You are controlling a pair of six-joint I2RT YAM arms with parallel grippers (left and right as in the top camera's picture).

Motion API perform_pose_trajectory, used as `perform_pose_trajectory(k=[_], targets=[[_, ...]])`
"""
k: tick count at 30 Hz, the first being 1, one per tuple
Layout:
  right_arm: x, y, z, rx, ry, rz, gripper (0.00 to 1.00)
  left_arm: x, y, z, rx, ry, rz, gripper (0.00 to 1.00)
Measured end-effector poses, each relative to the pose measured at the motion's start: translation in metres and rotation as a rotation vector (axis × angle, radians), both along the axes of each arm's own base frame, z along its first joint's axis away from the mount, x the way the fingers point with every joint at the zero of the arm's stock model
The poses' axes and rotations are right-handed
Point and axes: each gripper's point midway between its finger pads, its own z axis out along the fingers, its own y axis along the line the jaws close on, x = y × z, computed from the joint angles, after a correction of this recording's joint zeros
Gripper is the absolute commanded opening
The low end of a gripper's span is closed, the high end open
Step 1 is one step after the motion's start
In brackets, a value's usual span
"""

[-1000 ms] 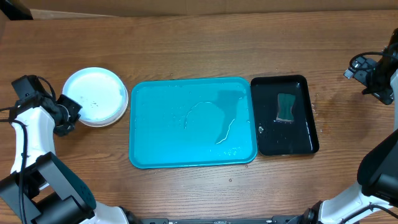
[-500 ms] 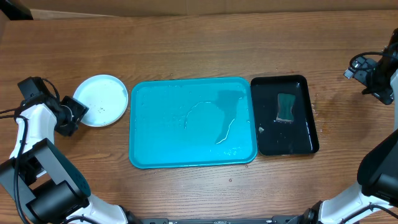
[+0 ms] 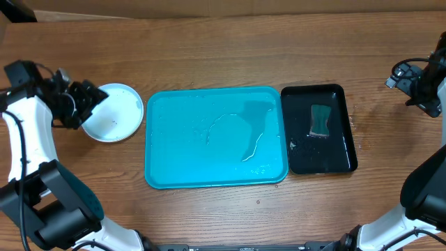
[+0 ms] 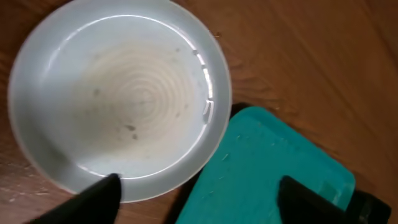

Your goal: Clean dirty plates on tray and stack at the side

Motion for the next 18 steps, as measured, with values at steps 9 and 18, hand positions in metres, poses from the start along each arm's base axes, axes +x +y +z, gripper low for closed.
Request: perform_pose_trajectory(k=[9,18], targets=[[0.0,0.0,0.0,0.0,0.0,0.0,1.0,0.006,-0.028,0.0,-0.003,-0.003,-0.089,1.0],[0.0,0.0,0.0,0.0,0.0,-0.001,1.0,0.006,-0.028,0.0,-0.003,-0.003,-0.089,1.0]])
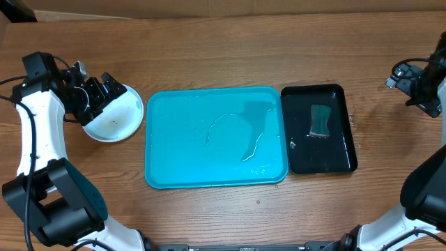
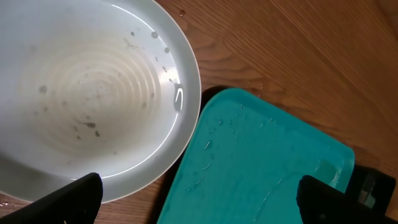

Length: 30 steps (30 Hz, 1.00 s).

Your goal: Clean dirty plates on tray and stack at the side

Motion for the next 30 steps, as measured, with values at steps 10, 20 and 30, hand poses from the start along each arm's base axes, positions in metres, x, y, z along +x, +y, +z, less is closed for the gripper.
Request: perform_pose_trajectory(k=[10,20,30], targets=[[0.0,0.001,0.0,0.0,0.0,0.002,1.0,0.0,0.0,0.0,0.0,0.0,0.0,1.0],[0.002,0.009,0.017,-0.016,-0.039,0.022,1.0,0.0,0.0,0.0,0.0,0.0,0.0,1.0],[-0.02,0.094,0.176,-0.131,-0.43,0.205,1.0,0.0,0.0,0.0,0.0,0.0,0.0,1.0]])
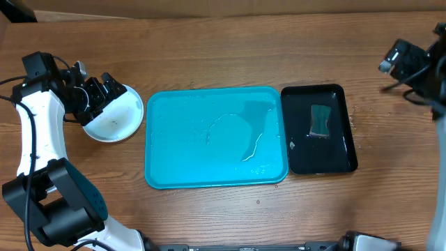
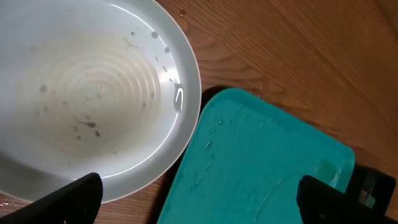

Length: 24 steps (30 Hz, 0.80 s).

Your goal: Clean dirty plates on tray and stack at the side

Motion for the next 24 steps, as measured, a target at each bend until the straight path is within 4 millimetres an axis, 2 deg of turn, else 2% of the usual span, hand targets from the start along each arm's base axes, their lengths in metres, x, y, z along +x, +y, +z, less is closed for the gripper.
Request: perform_pose_trajectory(k=[3,6,10,13,17,20,24], targets=[[-0.017,0.036,0.038,-0.014,-0.107,0.089,1.0,0.0,0.0,0.0,0.0,0.0,0.0,1.0],[-0.037,0.07,0.067,-0.018,-0.197,0.182,1.0,0.0,0.0,0.0,0.0,0.0,0.0,1.0],[-0.071,0.099,0.103,-0.015,-0.317,0.275,1.0,0.0,0.0,0.0,0.0,0.0,0.0,1.0],[-0.098,0.106,0.125,-0.013,-0.4,0.308,1.0,0.0,0.0,0.0,0.0,0.0,0.0,0.99],[-0.127,0.102,0.145,-0.02,-0.483,0.303,1.0,0.0,0.0,0.0,0.0,0.0,0.0,1.0],[-0.139,0.095,0.154,-0.038,-0.52,0.274,1.0,0.0,0.0,0.0,0.0,0.0,0.0,1.0],[-0.145,0.088,0.17,-0.057,-0.641,0.235,1.0,0.0,0.0,0.0,0.0,0.0,0.0,1.0]])
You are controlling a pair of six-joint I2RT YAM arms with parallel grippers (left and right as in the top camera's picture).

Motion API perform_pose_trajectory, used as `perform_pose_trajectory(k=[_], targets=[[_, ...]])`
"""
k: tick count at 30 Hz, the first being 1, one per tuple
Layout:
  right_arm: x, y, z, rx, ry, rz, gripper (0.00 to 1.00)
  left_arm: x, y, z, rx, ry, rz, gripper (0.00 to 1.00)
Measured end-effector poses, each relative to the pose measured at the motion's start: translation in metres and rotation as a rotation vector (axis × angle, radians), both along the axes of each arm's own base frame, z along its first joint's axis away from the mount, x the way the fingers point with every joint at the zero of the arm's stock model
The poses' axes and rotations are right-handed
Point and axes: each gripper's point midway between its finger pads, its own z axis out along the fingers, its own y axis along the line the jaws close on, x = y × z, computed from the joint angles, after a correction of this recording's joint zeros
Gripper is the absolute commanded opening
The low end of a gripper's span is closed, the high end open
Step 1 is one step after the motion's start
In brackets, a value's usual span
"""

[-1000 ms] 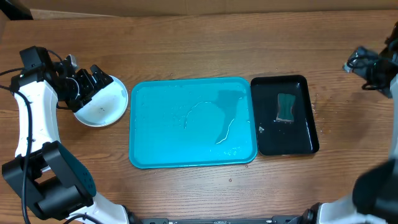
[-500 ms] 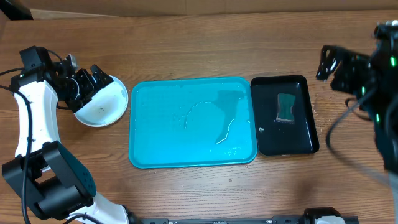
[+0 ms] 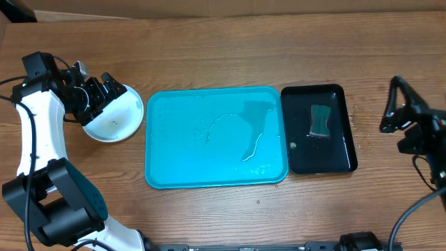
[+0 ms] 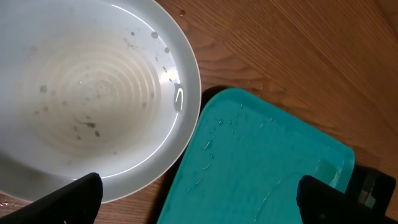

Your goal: Clean dirty plates on tray and stack at the side

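A white plate [image 3: 111, 117] with wet specks lies on the table just left of the teal tray [image 3: 216, 139]. The left wrist view shows the same plate [image 4: 93, 87] beside the wet, bare tray [image 4: 267, 168]. My left gripper [image 3: 104, 90] hovers over the plate's back edge. It stands open [image 4: 199, 208], and its dark fingertips [image 4: 68, 199] hold nothing. My right gripper [image 3: 404, 118] is at the table's right edge, its jaws unclear.
A black tray [image 3: 341, 157] with a green sponge [image 3: 320, 120] in it sits against the teal tray's right side. A corner of that black tray [image 4: 373, 186] shows in the left wrist view. Bare wood lies behind and in front of the trays.
My right arm has moved from the back right corner to a nearer spot along the right edge. The left gripper and the plate have not moved.
First my left gripper was open over the plate's left side, and the right arm was at the far right. Then the left gripper was over the plate's back edge, jaws wider, and stayed there. The right arm was in a new place at each of the last two moments.
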Motion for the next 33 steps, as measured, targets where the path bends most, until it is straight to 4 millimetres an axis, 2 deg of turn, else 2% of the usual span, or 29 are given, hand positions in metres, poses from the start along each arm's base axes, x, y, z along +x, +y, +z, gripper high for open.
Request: perform_pose_trajectory(k=[4,7,15,21,27,31,33], targets=[[-0.006,-0.002,0.018,0.026,-0.225,-0.01,1.0,0.0,0.0,0.0,0.0,0.0,0.0,1.0],[-0.015,-0.004,0.006,0.045,-0.381,-0.011,1.0,0.0,0.0,0.0,0.0,0.0,0.0,1.0],[-0.025,0.001,-0.081,0.05,-0.613,0.032,1.0,0.0,0.0,0.0,0.001,-0.001,-0.002,1.0],[-0.018,0.006,-0.144,0.016,-0.659,0.074,1.0,0.0,0.0,0.0,0.001,-0.001,-0.003,1.0],[-0.001,0.011,-0.2,0.013,-0.551,0.098,1.0,0.0,0.0,0.0,0.001,-0.001,-0.003,1.0],[0.012,0.013,-0.243,0.019,-0.371,0.106,1.0,0.0,0.0,0.0,0.001,-0.001,-0.003,1.0],[0.016,0.013,-0.272,0.022,-0.252,0.105,1.0,0.0,0.0,0.0,0.001,0.0,-0.003,1.0]])
